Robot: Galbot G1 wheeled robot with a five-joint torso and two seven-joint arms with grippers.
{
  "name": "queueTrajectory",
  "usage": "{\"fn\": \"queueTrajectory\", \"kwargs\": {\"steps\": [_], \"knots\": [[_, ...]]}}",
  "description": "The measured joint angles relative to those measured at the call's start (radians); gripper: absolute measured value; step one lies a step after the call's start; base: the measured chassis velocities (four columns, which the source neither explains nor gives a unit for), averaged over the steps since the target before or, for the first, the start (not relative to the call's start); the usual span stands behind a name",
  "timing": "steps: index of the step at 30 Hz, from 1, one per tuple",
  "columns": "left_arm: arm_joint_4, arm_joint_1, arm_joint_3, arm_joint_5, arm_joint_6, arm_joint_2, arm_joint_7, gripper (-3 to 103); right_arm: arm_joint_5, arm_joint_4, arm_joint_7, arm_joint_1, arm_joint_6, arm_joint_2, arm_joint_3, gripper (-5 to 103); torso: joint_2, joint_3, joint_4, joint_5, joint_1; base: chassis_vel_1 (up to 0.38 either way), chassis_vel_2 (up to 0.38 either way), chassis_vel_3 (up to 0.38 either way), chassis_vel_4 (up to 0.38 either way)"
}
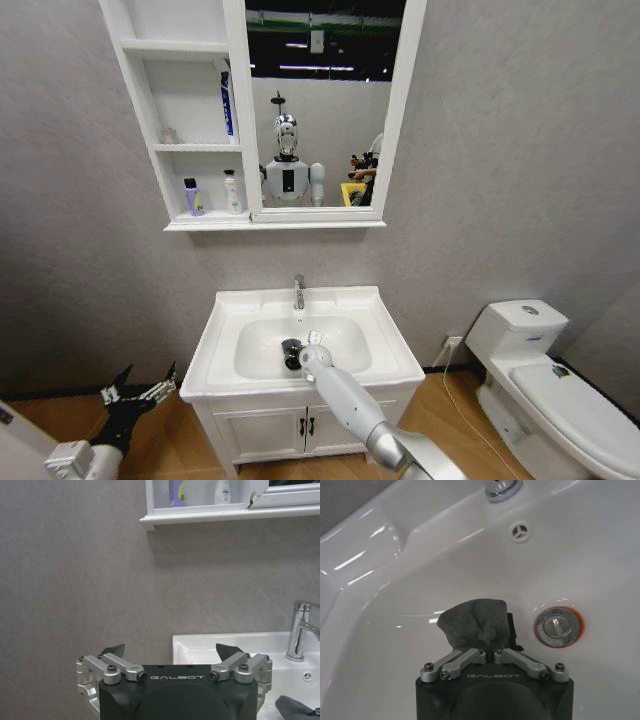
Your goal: Move facial cleanser and shampoo from washbasin to cabinet, then wipe washbasin with towel.
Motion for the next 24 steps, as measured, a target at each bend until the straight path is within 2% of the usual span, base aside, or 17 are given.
{"fn": "queueTrajectory", "kwargs": {"steps": [1, 3, 4, 8, 9, 11, 13, 14, 16, 18, 19, 21, 24], "knots": [[0.000, 0.000, 0.000, 0.000, 0.000, 0.000, 0.000, 100, 0.000, 0.000, 0.000, 0.000, 0.000, 0.000, 0.000, 3, 0.000, 0.000, 0.0000, 0.0000, 0.000, 0.000, 0.000, 0.000, 0.000], [0.000, 0.000, 0.000, 0.000, 0.000, 0.000, 0.000, 100, -0.079, 0.094, 0.018, -0.036, 0.007, -0.027, -0.012, 3, 0.000, 0.000, 0.0019, 0.0007, 0.000, 0.000, 0.000, 0.000, 0.000], [0.000, 0.000, 0.000, 0.000, 0.000, 0.000, 0.000, 100, -0.079, 0.094, 0.018, -0.036, 0.007, -0.027, -0.012, 3, 0.000, 0.000, 0.0019, 0.0007, 0.000, 0.000, 0.000, 0.000, 0.000], [0.000, 0.000, 0.000, 0.000, 0.000, 0.000, 0.000, 100, -0.316, 0.334, 0.058, -0.133, 0.019, -0.197, 0.041, 3, 0.000, 0.000, -0.0006, 0.0004, 0.000, 0.000, 0.000, 0.000, 0.000], [0.000, 0.000, 0.000, 0.000, 0.000, 0.000, 0.000, 100, -0.316, 0.334, 0.058, -0.133, 0.019, -0.197, 0.041, 3, 0.000, 0.000, -0.0006, 0.0004, 0.000, 0.000, 0.000, 0.000, 0.000], [0.000, 0.000, 0.000, 0.000, 0.000, 0.000, 0.000, 100, -0.362, 0.443, 0.073, -0.187, 0.042, -0.275, 0.091, 3, 0.000, 0.000, -0.0006, 0.0002, 0.000, 0.000, 0.000, 0.000, 0.000], [0.000, 0.000, 0.000, 0.000, 0.000, 0.000, 0.000, 100, -0.363, 0.527, 0.067, -0.243, 0.055, -0.336, 0.145, 3, 0.000, 0.000, 0.0001, 0.0008, 0.000, 0.000, 0.000, 0.000, 0.000], [0.000, 0.000, 0.000, 0.000, 0.000, 0.000, 0.000, 100, -0.363, 0.527, 0.067, -0.243, 0.055, -0.336, 0.145, 3, 0.000, 0.000, 0.0001, 0.0008, 0.000, 0.000, 0.000, 0.000, 0.000], [0.000, 0.000, 0.000, 0.000, 0.000, 0.000, 0.000, 100, -0.373, 0.572, 0.034, -0.286, 0.084, -0.404, 0.202, 3, 0.000, 0.000, 0.0003, 0.0006, 0.000, 0.000, 0.000, 0.000, 0.000], [0.000, 0.000, 0.000, 0.000, 0.000, 0.000, 0.000, 100, -0.387, 0.574, -0.014, -0.307, 0.148, -0.467, 0.238, 3, 0.000, 0.000, 0.0001, 0.0006, 0.000, 0.000, 0.000, 0.000, 0.000], [0.000, 0.000, 0.000, 0.000, 0.000, 0.000, 0.000, 100, -0.387, 0.574, -0.014, -0.307, 0.148, -0.467, 0.238, 3, 0.000, 0.000, 0.0001, 0.0006, 0.000, 0.000, 0.000, 0.000, 0.000], [0.000, 0.000, 0.000, 0.000, 0.000, 0.000, 0.000, 100, -0.427, 0.542, -0.079, -0.312, 0.220, -0.521, 0.264, 3, 0.000, 0.000, 0.0003, 0.0005, 0.000, 0.000, 0.000, 0.000, 0.000], [0.000, 0.000, 0.000, 0.000, 0.000, 0.000, 0.000, 100, -0.455, 0.500, -0.126, -0.311, 0.264, -0.553, 0.283, 3, 0.000, 0.000, 0.0002, 0.0006, 0.000, 0.000, 0.000, 0.000, 0.000]]}}
